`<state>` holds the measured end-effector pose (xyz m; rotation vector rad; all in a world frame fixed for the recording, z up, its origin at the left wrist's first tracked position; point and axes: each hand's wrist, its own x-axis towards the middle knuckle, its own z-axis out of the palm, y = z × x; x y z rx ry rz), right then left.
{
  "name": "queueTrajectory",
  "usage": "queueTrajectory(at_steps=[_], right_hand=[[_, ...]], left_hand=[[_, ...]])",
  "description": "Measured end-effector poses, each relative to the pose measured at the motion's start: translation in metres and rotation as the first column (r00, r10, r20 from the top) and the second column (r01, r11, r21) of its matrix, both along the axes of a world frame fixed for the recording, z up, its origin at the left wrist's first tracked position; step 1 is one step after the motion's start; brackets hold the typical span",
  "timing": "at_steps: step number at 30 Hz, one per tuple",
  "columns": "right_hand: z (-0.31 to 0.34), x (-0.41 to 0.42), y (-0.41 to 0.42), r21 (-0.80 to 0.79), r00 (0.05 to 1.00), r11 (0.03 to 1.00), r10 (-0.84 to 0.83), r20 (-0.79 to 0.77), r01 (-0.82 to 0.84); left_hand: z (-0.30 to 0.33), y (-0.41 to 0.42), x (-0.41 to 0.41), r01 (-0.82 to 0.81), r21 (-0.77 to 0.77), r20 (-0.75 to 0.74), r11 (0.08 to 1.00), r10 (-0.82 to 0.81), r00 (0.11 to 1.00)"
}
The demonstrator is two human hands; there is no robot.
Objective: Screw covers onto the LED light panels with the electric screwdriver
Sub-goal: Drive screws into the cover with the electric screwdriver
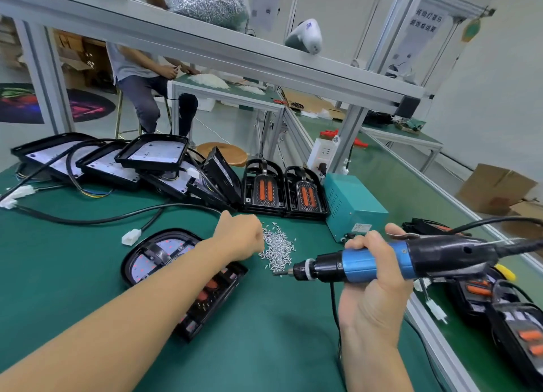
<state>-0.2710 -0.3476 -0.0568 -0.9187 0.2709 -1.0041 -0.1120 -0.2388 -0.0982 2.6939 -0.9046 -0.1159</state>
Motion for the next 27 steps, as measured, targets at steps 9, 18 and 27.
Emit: queueTrajectory(at_steps=[9, 18, 27], right_hand=[[0.016, 0.001, 0.015, 0.108, 0.956, 0.97, 0.188, 0.228, -0.216], [0.032, 0.007, 0.046, 0.081, 0.892, 0.931, 0.313, 0.326, -0.357], [0.037, 0.011, 0.059, 0.035, 0.885, 0.922, 0.358, 0.299, -0.385]], left_hand=[[-0.004, 0.082, -0.054, -0.291, -0.756, -0.454, 0.586, -0.15, 0.878], [-0.005, 0.119, -0.086, -0.406, -0.843, -0.519, 0.353, -0.341, 0.784], [-0.001, 0.128, -0.091, -0.427, -0.864, -0.502, 0.267, -0.373, 0.78]])
